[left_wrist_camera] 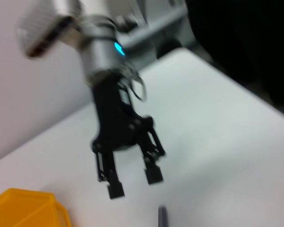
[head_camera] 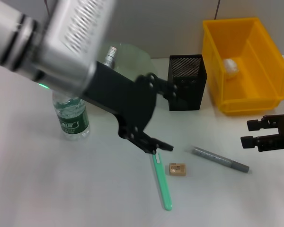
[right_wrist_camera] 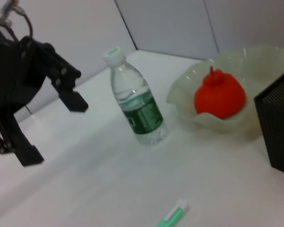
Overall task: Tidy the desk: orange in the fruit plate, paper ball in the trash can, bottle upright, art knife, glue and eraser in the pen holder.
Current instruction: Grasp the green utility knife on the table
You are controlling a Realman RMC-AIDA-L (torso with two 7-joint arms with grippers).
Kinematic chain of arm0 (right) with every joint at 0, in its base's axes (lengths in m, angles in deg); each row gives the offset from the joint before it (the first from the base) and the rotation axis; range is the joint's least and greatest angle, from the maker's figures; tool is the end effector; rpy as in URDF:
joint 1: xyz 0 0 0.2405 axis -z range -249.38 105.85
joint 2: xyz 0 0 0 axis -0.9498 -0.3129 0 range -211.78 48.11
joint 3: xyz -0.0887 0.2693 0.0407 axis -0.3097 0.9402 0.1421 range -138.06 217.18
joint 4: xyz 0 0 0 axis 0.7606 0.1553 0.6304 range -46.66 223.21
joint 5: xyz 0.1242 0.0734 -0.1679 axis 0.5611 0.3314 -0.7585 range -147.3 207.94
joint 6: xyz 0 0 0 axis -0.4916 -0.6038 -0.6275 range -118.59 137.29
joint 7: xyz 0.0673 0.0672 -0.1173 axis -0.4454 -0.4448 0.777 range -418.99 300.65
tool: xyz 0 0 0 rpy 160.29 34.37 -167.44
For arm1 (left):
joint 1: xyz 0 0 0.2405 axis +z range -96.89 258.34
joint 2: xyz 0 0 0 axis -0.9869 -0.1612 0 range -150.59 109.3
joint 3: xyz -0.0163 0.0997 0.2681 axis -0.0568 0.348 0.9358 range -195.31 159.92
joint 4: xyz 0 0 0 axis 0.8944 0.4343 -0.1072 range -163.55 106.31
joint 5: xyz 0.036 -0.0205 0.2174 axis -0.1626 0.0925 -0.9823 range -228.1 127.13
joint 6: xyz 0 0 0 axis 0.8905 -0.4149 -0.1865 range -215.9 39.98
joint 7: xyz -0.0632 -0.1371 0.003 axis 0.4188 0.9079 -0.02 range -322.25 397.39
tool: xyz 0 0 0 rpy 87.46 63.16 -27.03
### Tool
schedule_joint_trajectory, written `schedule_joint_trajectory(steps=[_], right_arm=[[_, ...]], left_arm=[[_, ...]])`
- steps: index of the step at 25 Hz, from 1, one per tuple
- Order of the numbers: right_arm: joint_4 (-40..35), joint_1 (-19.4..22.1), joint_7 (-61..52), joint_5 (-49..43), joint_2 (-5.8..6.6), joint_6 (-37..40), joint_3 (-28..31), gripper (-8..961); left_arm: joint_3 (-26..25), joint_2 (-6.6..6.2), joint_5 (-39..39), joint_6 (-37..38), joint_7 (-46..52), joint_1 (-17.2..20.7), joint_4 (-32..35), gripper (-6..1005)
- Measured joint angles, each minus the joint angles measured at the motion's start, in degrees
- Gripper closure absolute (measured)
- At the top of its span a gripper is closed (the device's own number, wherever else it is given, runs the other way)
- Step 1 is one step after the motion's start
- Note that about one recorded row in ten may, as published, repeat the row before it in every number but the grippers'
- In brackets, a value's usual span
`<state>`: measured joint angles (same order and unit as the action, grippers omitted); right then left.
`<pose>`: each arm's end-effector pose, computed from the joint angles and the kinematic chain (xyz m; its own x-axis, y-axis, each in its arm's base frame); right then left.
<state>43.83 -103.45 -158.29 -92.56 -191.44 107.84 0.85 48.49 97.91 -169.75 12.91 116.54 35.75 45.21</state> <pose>0.3067 0.3642 0.0636 0.7688 -0.5440 -0.3362 -0.6003 -0.7951 -0.0861 -0.0936 0.3807 -0.0008 0.8528 -0.5147 0.0883 -0.5135 -0.8573 -0.0377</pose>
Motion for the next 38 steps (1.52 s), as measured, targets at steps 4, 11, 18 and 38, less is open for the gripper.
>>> schedule_joint_trajectory(steps=[4,11,18,38], right_arm=[[0.0,-0.76,-1.75,-0.64,0.43,-0.17,0.42,177],[0.21,-2.35,-6.22,-4.46,1.73,0.05,4.92,177],[0.48,-2.44,-6.8,-4.54,1.95,-0.81,5.68,177],[0.31,-2.56,-4.72,-4.98,1.38,-0.67,5.22,177]], left_arm=[[7.57,0.14,-4.03,-3.95,-7.43,-0.77,1.09,168],[14.36,0.37,-9.78,-3.86,-18.65,-1.78,2.55,169],[22.13,0.56,-14.34,-6.76,-22.59,-2.67,1.8,169],[45.05,0.63,-16.77,-24.3,-18.72,-11.86,-11.2,170]])
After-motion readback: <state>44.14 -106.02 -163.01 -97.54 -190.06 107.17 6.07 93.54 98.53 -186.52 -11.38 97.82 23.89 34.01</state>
